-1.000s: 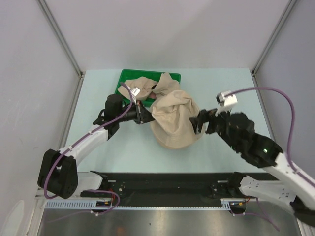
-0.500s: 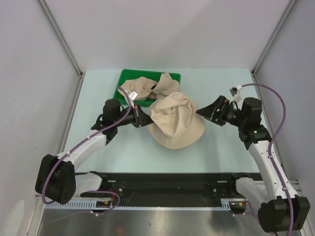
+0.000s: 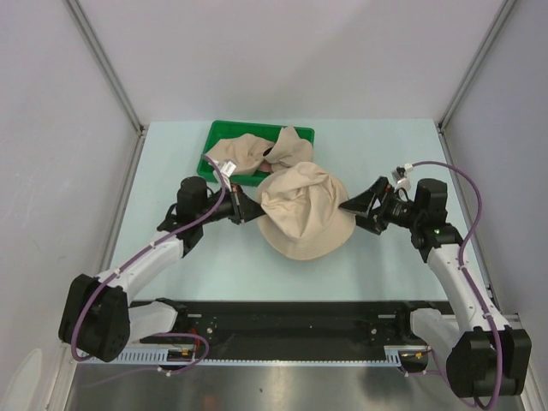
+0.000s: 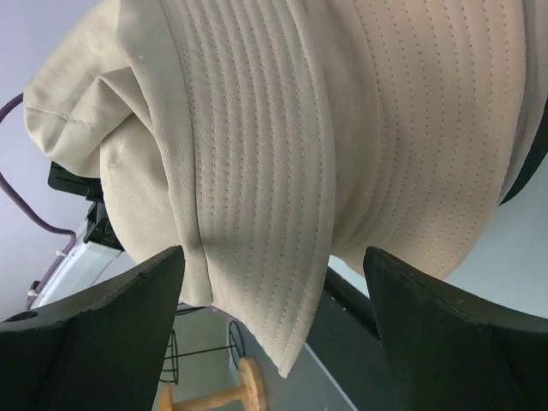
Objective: Stack the hats
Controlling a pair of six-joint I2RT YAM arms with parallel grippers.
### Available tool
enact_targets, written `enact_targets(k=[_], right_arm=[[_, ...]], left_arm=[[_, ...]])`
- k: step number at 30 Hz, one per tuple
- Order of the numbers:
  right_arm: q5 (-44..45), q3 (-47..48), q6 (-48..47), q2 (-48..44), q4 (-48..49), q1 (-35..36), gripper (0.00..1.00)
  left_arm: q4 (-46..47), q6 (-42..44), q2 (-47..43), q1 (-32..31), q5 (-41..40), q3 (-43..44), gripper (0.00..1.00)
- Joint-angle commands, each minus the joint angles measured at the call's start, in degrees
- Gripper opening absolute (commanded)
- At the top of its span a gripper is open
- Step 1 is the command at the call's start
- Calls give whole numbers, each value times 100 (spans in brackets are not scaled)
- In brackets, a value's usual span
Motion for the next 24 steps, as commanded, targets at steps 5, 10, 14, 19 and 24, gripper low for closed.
enact_targets(k=[5,10,14,19,24], right_arm=[[-662,-307,941,164,1782,-15,89],[-609,-299,1233,410,2162,-6,63],[-609,-264,1119,542,2039,-15,26],[-530,-220,960,630,1899,29,1],[-390,-194,969,700,1968,82,0]], left_arm=[[274,-126,-194,32,-16,-199,0],[607,-354,-299,40,-24,-330,0],[959,-705,-404,84,-51,-515,20],[1600,-1145,-483,137,-33,-883,54],[2451,-1716,-571,190,-182,-1253,58]])
